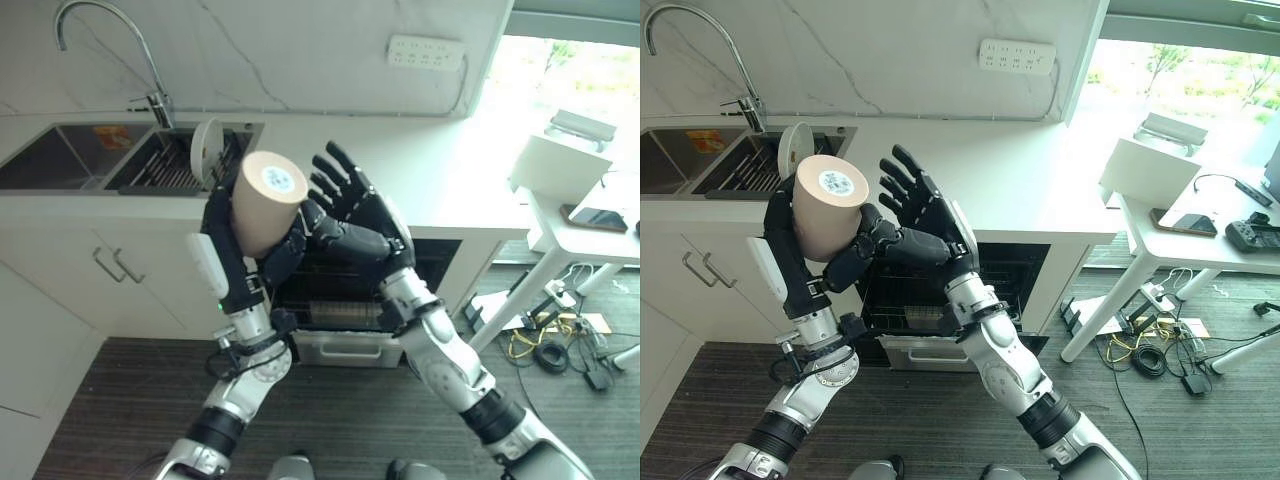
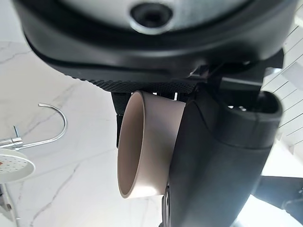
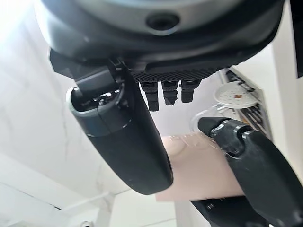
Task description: Place the dishes in the dishwasher.
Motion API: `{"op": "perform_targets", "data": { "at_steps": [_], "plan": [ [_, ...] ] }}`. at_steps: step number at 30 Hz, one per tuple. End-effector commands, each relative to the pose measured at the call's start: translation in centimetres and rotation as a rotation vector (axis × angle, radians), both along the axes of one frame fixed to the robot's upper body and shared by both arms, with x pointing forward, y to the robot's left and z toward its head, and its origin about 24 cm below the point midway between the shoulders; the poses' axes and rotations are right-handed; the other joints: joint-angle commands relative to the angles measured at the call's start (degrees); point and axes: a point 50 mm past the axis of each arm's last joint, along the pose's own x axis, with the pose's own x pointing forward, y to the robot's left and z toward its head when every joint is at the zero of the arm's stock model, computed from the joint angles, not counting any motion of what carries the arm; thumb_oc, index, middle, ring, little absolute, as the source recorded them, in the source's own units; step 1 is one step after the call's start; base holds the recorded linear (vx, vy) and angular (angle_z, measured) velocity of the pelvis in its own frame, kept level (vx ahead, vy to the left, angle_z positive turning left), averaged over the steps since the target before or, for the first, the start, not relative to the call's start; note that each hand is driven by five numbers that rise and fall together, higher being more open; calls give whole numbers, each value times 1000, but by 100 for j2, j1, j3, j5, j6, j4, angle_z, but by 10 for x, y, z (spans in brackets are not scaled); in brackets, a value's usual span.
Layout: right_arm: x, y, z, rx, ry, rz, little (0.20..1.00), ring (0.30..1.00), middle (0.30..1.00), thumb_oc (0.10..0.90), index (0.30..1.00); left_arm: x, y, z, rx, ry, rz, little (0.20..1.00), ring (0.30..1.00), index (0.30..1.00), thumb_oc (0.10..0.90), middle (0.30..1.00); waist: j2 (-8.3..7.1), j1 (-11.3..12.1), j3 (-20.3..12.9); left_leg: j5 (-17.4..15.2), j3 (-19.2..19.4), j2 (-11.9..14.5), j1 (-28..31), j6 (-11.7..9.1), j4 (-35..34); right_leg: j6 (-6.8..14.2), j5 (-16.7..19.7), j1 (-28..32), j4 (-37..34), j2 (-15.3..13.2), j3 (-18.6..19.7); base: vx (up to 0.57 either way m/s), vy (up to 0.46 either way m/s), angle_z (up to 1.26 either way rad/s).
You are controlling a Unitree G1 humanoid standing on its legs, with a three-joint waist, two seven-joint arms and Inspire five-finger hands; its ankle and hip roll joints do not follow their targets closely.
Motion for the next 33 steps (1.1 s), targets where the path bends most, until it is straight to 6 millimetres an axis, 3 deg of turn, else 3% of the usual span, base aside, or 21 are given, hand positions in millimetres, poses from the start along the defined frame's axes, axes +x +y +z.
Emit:
{"op": "perform_targets", "data": {
  "at_steps": [1, 11, 23, 27, 33],
  "plan": [
    [-4, 28, 61, 79, -267, 150, 900, 900, 900, 800, 900, 13, -32, 38, 74, -164, -193, 300, 300, 300, 400, 300, -74, 91, -275, -894, -196, 67, 109, -52, 233, 426, -568, 482, -337, -338, 69, 0, 0, 0],
    [-13, 48, 42, 52, -216, 420, 900, 900, 900, 800, 900, 17, -29, 31, 45, -94, -208, 300, 300, 300, 400, 300, -112, 141, -287, -844, -259, 67, 67, -53, 233, 438, -547, 470, -337, -339, 55, 0, 0, 0],
    [-22, 63, 37, 32, -233, 581, 900, 900, 900, 800, 900, 24, -30, 19, 39, -29, -224, 300, 300, 300, 400, 300, -139, 156, -286, -791, -304, 70, 42, -58, 233, 450, -512, 460, -337, -333, 60, 0, 0, 0],
    [-22, 62, 37, 33, -229, 592, 900, 900, 900, 800, 900, 25, -30, 14, 46, -13, -228, 300, 300, 300, 400, 300, -151, 142, -292, -788, -298, 75, 34, -57, 233, 461, -504, 451, -337, -339, 60, 0, 0, 0],
    [-13, 62, 45, 27, -220, 472, 900, 900, 900, 800, 900, 24, -38, 17, 75, -58, -218, 300, 300, 300, 400, 300, -149, 151, -268, -778, -331, 66, 26, -57, 233, 448, -484, 439, -337, -336, 86, 0, 0, 0]
  ]
}}
